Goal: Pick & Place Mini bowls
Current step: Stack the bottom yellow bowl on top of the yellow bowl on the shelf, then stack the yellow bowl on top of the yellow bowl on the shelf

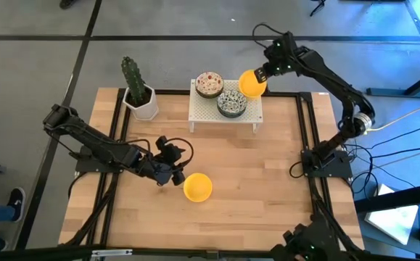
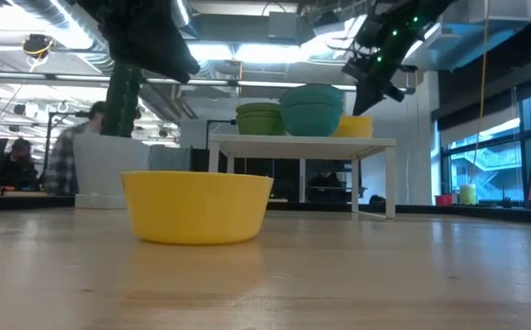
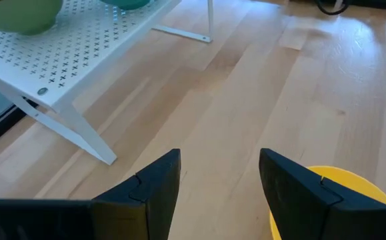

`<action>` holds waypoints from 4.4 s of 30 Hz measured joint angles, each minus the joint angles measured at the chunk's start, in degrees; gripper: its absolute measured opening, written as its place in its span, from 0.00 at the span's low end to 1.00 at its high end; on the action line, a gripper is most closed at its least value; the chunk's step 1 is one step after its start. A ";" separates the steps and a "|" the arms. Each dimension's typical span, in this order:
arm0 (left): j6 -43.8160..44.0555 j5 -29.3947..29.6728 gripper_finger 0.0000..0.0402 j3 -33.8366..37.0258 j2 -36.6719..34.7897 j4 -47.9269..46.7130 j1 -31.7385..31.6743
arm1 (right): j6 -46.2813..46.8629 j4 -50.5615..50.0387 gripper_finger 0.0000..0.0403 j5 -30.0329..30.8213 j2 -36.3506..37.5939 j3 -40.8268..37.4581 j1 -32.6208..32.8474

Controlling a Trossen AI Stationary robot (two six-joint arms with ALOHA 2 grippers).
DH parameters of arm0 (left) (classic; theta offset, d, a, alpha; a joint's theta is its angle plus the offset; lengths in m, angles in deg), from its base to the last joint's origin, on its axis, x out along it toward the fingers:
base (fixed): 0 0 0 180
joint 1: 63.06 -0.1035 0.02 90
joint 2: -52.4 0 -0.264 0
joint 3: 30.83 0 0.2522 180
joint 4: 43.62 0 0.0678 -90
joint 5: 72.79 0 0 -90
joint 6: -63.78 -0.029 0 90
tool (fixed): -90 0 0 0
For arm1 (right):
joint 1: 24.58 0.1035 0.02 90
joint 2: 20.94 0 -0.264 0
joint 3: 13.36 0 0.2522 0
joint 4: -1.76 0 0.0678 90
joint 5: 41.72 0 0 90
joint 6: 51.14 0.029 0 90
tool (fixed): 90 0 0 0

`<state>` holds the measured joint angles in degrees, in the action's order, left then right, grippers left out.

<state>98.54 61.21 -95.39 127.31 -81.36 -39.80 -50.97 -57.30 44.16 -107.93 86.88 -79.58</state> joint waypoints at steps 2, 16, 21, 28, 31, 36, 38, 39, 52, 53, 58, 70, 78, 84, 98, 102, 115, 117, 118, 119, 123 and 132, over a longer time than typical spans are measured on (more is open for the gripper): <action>0.00 -0.14 0.49 -0.01 0.00 -0.19 -0.15 | 0.00 -0.53 0.03 0.01 -1.01 -0.16 0.00; -0.29 -0.22 0.49 -0.01 0.00 -0.32 -0.11 | -0.90 -2.12 0.02 0.00 0.63 0.37 0.00; -8.46 -8.69 0.49 -0.01 0.44 0.13 0.97 | -1.08 -2.44 0.02 -4.04 6.61 1.26 1.25; -33.13 -22.54 0.49 -0.05 10.40 11.39 5.65 | 0.57 7.82 0.02 -14.80 19.06 -9.45 8.48; -40.95 -24.07 0.49 -0.45 14.90 16.32 6.63 | 2.50 12.42 0.02 -18.35 23.55 -14.56 12.33; -39.18 -27.66 0.49 -3.52 18.32 14.49 6.03 | 3.88 13.06 0.02 -18.65 26.65 -18.88 17.59; -37.42 -30.77 0.49 -3.72 18.71 14.06 5.71 | 4.20 12.53 0.02 -18.71 26.93 -19.64 19.61; -36.42 -31.73 0.49 -3.72 18.80 13.54 5.60 | 4.24 12.48 0.02 -19.07 27.00 -19.97 20.71; -31.89 -31.46 0.20 -3.77 24.18 6.18 5.03 | -4.64 11.69 0.15 -18.02 27.13 -21.18 37.11; -31.96 -31.61 0.17 -3.77 24.62 6.18 4.90 | -5.80 11.44 0.17 -18.02 27.13 -21.18 38.53; -36.02 -30.60 0.05 -3.81 25.15 6.35 4.74 | -14.64 6.40 0.25 -18.00 26.54 -22.02 46.76; -58.66 -37.51 0.01 -7.38 23.37 7.00 1.64 | -24.65 27.92 0.30 -15.31 14.65 -31.61 65.62; -64.92 -46.84 0.01 -8.01 23.37 10.48 -3.18 | -32.08 26.79 0.33 -7.75 1.38 -26.28 71.87; -65.59 -50.41 0.01 -8.01 23.36 12.08 -4.30 | -35.44 26.67 0.37 -1.62 -4.98 -22.58 72.30; -66.60 -52.18 0.01 -8.01 23.34 12.77 -4.30 | -38.18 24.33 0.32 -4.87 -13.68 -16.28 72.30; -64.20 -51.20 0.02 -8.00 23.33 14.26 -4.30 | -38.34 20.95 0.11 -5.05 -13.70 -14.37 72.28; -49.73 -39.25 0.26 -7.98 20.35 20.94 -4.45 | -32.00 -8.95 0.01 -0.13 -13.42 -2.05 72.24; -48.88 -39.83 0.33 -7.99 18.98 21.14 -4.25 | -30.88 -13.28 0.01 1.76 -13.04 -0.34 71.92; -48.70 -40.10 0.37 -7.98 18.26 21.07 -4.07 | -30.11 -14.96 0.01 3.01 -12.74 0.37 71.66; -48.61 -40.15 0.40 -7.96 17.39 21.04 -3.93 | -29.08 -16.59 0.01 4.60 -12.33 1.12 71.21; -48.83 -33.89 0.51 -8.01 13.83 19.22 -3.18 | -25.26 -24.14 0.01 11.48 -9.11 3.12 69.21; -42.59 -13.16 0.54 -7.99 8.47 11.91 -1.90 | -23.27 -23.85 0.01 22.63 10.57 5.18 59.96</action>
<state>55.96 48.04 -103.38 135.79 -69.45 -41.70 -74.25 -81.15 66.80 -97.35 92.06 -19.62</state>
